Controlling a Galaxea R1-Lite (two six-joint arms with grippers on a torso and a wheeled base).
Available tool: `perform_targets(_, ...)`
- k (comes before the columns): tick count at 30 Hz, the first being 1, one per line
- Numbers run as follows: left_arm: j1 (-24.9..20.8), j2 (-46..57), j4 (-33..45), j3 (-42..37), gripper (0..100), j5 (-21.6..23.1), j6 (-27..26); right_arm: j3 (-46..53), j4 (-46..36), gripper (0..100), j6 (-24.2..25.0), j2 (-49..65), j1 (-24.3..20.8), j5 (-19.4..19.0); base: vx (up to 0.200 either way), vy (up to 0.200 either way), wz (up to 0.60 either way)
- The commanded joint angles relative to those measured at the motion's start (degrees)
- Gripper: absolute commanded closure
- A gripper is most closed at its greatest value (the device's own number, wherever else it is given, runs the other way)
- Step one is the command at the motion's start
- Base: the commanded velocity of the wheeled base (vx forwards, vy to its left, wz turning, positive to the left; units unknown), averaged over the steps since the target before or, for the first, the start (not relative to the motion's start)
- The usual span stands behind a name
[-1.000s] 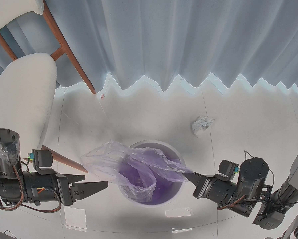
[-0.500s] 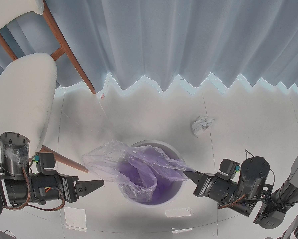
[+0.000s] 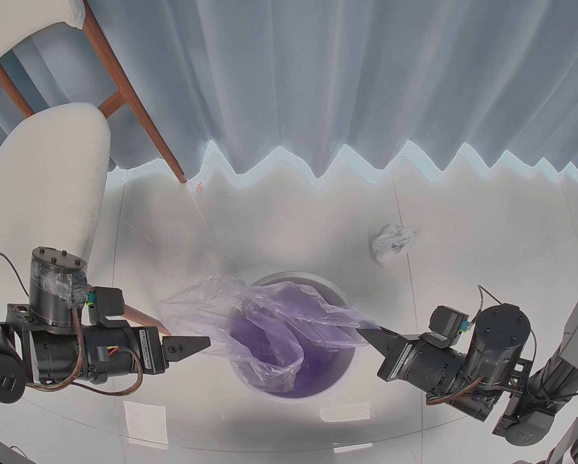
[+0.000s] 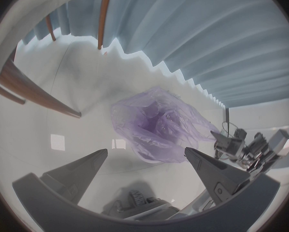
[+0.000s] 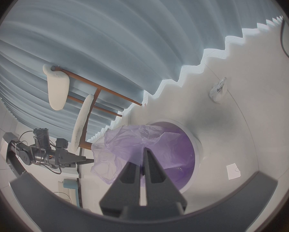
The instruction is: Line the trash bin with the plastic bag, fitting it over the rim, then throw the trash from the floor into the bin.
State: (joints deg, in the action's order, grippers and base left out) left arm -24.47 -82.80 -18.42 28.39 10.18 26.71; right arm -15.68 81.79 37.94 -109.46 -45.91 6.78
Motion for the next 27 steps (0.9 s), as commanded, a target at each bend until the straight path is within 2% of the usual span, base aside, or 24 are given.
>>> perform_targets(1,-0.23,-3.25,-0.04,2.02,0,0.54,3.79,0.30,0.39,100,-0.14,-0.32,-0.06,-0.01,0.000,0.000,0.00)
perform_targets(7,1.44,-6.50,-1.44,2.99,0,4.23,5.19,0.30,0.48,100,-0.14,-0.23,-0.14,-0.01,0.000,0.000,0.00)
perform_targets(10,2.32,-8.70,-4.96,2.63,0,5.73,6.25,0.38,0.39,100,-0.23,-0.32,-0.41,-0.01,0.000,0.000,0.00)
perform_targets(22,4.60,-11.86,-7.33,2.37,0,6.26,6.69,0.38,0.39,100,-0.32,-0.23,-1.11,-0.01,0.000,0.000,0.00)
perform_targets(23,4.34,-11.68,-7.33,2.28,100,6.26,6.69,0.38,0.39,100,-0.32,-0.32,-1.11,-0.01,0.000,0.000,0.00)
perform_targets(27,4.08,-11.60,-7.33,1.84,100,6.17,6.43,0.38,0.39,100,-0.32,-0.32,-1.11,-0.01,0.000,0.000,0.00)
